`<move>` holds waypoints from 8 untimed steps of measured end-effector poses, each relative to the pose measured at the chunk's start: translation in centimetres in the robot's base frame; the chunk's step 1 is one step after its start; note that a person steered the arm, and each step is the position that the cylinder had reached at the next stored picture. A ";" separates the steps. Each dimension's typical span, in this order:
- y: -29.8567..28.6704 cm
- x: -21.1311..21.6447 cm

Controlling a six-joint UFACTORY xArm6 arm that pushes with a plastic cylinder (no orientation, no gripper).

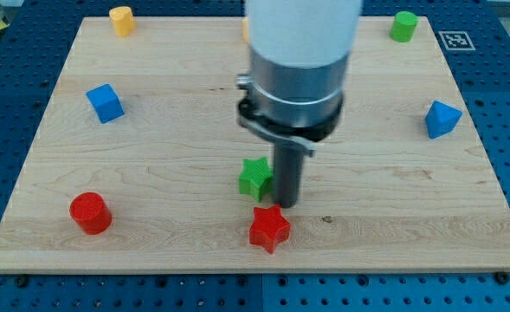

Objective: Move the triangle diagonal top right to the green star

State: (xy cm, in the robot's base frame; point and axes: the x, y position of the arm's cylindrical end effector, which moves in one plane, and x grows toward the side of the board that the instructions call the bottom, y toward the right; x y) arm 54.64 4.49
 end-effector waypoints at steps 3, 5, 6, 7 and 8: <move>21.4 -4.6; 25.0 -10.2; 25.0 -12.5; 24.9 -13.2; 23.7 -13.1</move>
State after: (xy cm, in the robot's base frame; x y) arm 41.53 28.24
